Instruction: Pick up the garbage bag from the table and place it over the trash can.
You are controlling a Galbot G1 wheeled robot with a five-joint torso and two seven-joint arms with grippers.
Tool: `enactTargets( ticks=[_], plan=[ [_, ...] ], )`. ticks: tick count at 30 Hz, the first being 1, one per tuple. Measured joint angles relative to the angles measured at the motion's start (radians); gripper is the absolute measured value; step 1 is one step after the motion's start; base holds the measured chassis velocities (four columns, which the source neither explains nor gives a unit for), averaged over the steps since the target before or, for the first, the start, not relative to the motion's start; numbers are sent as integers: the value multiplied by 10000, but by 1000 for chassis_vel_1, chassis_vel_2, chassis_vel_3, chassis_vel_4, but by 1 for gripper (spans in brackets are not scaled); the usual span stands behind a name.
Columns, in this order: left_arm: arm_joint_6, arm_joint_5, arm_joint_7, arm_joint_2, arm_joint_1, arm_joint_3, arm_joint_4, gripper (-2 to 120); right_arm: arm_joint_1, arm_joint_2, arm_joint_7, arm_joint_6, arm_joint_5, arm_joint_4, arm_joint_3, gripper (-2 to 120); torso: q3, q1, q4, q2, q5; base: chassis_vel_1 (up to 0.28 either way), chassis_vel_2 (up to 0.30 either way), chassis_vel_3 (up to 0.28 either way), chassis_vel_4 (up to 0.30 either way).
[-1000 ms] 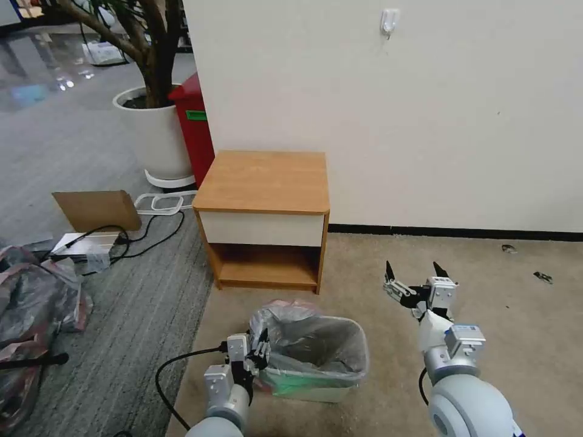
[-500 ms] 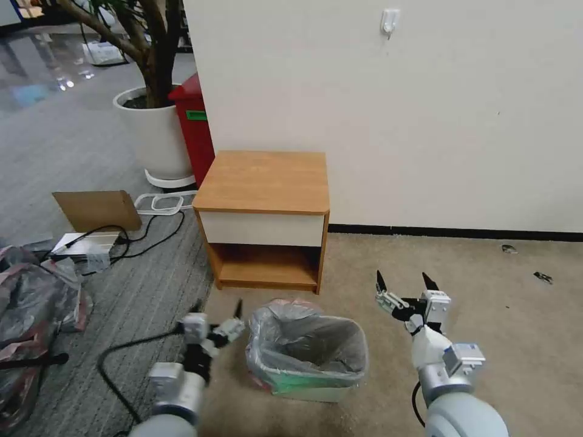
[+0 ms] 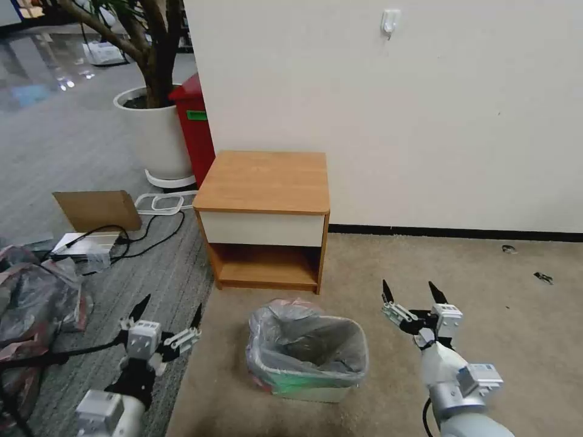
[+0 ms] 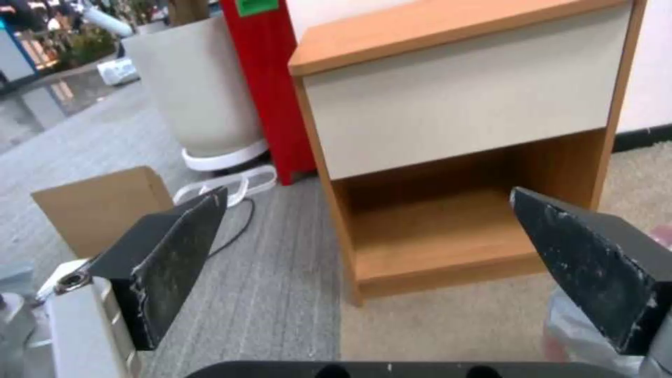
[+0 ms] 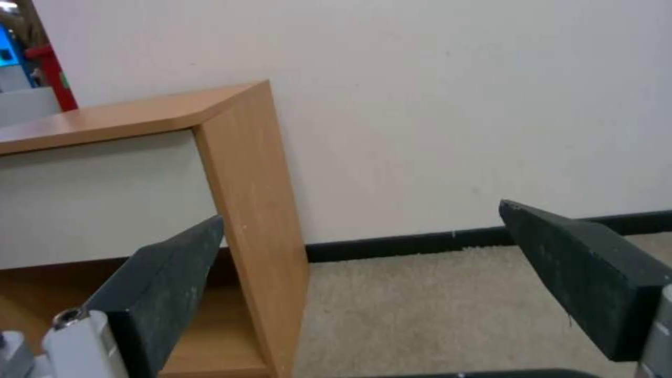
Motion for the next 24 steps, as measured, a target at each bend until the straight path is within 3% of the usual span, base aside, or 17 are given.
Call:
enactTargets(
  ticks=[24],
  plan=[
    [65, 97, -77, -48, -66, 121, 9, 100, -101, 99, 47, 50, -331, 7, 66, 100, 0, 0, 0, 0, 0, 0, 0, 0, 0]
  ],
)
